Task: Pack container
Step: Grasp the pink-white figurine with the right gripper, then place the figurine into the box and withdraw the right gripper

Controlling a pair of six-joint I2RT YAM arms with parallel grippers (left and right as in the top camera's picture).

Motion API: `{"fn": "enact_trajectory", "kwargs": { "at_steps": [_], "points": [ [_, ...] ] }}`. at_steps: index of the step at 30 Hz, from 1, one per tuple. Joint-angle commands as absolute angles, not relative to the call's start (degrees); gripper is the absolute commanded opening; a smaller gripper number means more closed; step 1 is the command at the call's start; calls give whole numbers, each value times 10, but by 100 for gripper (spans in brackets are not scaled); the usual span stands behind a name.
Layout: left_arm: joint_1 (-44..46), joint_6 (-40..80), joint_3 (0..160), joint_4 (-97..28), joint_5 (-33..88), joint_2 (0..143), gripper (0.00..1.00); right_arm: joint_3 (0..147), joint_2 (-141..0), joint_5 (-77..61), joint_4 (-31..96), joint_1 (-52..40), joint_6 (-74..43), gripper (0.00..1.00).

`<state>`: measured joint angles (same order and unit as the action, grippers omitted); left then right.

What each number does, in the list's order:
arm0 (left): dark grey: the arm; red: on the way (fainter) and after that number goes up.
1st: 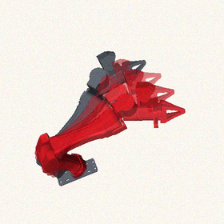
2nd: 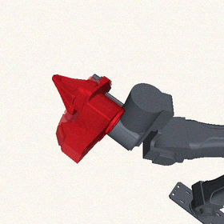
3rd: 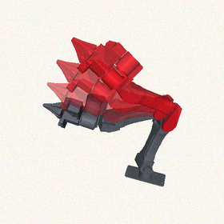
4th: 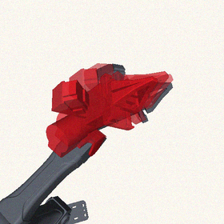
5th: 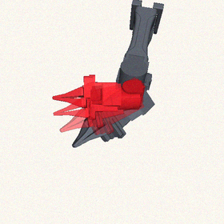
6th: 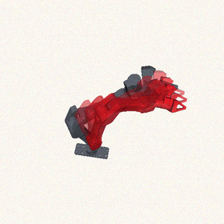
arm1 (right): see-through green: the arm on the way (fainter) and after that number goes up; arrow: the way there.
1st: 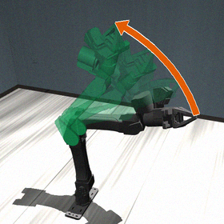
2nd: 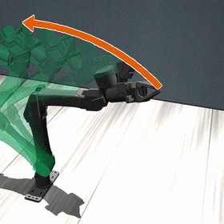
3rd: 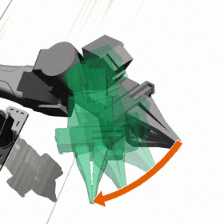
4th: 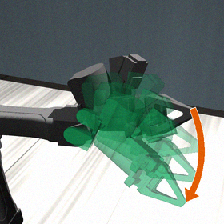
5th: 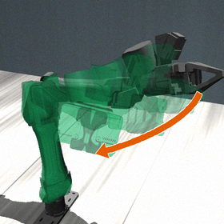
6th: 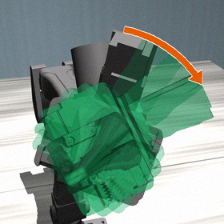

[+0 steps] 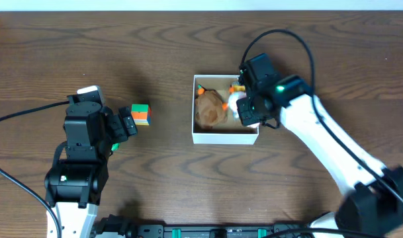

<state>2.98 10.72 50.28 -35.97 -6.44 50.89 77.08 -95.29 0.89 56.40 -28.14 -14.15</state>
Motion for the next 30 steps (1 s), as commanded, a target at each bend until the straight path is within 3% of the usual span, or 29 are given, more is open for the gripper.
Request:
{"fn": "enact_trajectory", "kwargs": {
  "at_steps": [1,3,5,7,9,10,21,24,30],
  "points": [
    [26,113,516,-360,-69,509,98,769,-990,12,555,-286,-154,3],
    [26,113,516,-360,-69,509,98,769,-1007,11,550,-286,-154,5],
    [26,113,516,-360,-69,509,98,769,-1019,10,548,-286,-154,19],
    [26,113,516,-360,-69,509,98,769,-1023,10,548,-286,-154,59],
    [26,113,516,-360,-69,509,98,770,-1022,10,545,-286,-154,80],
    [26,113,516,-360,-69,509,98,771,-1021,10,544,-286,-154,84],
    [26,113,516,-360,-55,496,98,930,-961,26,626,-251,-154,92],
    [26,113,519,-368,-37,492,98,949,-920,30,627,-211,-163,99],
    [26,113,537,-412,-37,530,98,946,-887,17,687,-57,-171,99]
  ]
}}
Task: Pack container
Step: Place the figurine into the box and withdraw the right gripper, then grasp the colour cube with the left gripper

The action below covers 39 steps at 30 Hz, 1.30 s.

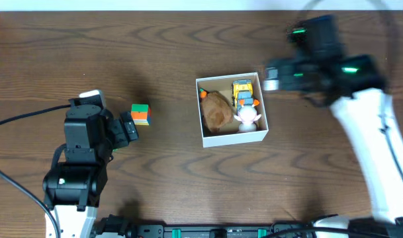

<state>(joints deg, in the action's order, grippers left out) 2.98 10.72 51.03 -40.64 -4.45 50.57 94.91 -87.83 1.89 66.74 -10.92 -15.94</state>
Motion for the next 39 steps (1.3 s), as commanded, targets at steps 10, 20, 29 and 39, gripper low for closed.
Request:
{"fn": "enact_trajectory", "kwargs": {
  "at_steps": [10,20,29,39],
  "points": [
    [26,83,763,-543,-32,830,98,842,-892,-20,695,80,-119,99],
    [27,104,817,-563,-2,1024,98,761,-892,-19,645,94,-119,99],
    [35,101,816,-550,-2,1084,98,761,-892,-19,641,94,-119,99],
    [57,101,816,-535,-2,1138,98,761,-892,-19,641,94,-119,99]
  ]
}}
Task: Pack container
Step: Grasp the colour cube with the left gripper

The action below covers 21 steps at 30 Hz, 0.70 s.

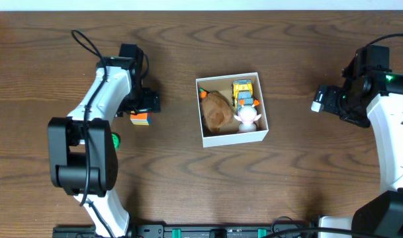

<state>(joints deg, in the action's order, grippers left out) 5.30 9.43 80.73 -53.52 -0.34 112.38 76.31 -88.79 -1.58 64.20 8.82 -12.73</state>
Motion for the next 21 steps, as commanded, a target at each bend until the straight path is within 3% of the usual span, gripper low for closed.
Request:
{"fn": "enact_trajectory", "kwargs": {
  "at_steps": [1,5,17,21],
  "points": [
    [58,101,816,-533,-2,1140,98,761,-892,-19,641,94,-119,99],
    [58,102,816,-530,-2,1145,100,761,-892,-19,641,94,-119,99],
    [58,102,816,-520,1,1146,66,761,-892,-19,643,94,-119,99],
    [58,102,816,-520,1,1146,61,761,-892,-19,643,94,-119,99]
  ]
}}
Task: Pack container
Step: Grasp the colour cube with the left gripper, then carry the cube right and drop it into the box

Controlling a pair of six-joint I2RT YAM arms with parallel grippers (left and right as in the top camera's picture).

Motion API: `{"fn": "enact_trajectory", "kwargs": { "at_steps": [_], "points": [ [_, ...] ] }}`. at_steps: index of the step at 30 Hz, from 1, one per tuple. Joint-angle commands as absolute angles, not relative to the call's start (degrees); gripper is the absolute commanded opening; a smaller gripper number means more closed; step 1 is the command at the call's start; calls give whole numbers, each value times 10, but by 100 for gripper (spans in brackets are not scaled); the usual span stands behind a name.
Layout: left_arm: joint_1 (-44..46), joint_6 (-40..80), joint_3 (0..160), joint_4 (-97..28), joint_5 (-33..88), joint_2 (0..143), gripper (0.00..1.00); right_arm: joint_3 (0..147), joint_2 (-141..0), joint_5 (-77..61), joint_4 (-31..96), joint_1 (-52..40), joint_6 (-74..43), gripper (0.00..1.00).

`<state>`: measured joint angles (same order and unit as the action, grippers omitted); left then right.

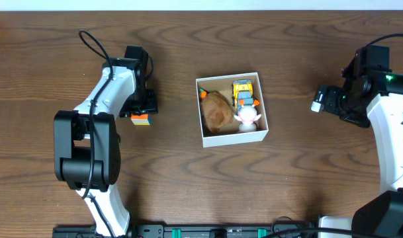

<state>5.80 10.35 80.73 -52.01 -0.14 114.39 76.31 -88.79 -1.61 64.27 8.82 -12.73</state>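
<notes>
A white box (235,138) stands mid-table. It holds a brown lumpy toy (216,111), a yellow toy car (242,91), a white and pink figure (247,118) and a small orange piece (202,93). Left of the box, a multicoloured cube (141,119) lies on the table. My left gripper (142,110) hangs right over the cube and covers its far part; its fingers are hidden under the wrist. My right gripper (319,102) is far to the right of the box, over bare table, and holds nothing that shows.
The table is dark brown wood (188,185). The left arm's base and links (82,158) take up the near left. The right arm (390,125) runs down the right edge. A black cable (92,43) loops behind the left arm.
My left gripper has shifted a little nearer to the cube and now covers slightly more of it. The right arm, the box and its contents are as they were.
At first my right gripper was inside the box at the white figure, with the left arm folded back beside the cube. A second later the right gripper was clear of the box, which had shifted right with car and figure inside. Then the left gripper stood over the cube, where it stays.
</notes>
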Motion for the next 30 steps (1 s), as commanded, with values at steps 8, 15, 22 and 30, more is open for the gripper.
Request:
{"fn": "enact_trajectory", "kwargs": {
  "at_steps": [8,15,22,30],
  "points": [
    [58,102,816,-522,7,1146,53,761,-892,-19,645,94,-119,99],
    [58,102,823,-536,7,1134,43,761,-892,-19,646,94,-119,99],
    [89,102,903,-585,7,1055,19,761,-892,-20,646,94,-119,99],
    [248,82,957,-545,7,943,15,761,-892,-20,648,93,-119,99]
  ]
}}
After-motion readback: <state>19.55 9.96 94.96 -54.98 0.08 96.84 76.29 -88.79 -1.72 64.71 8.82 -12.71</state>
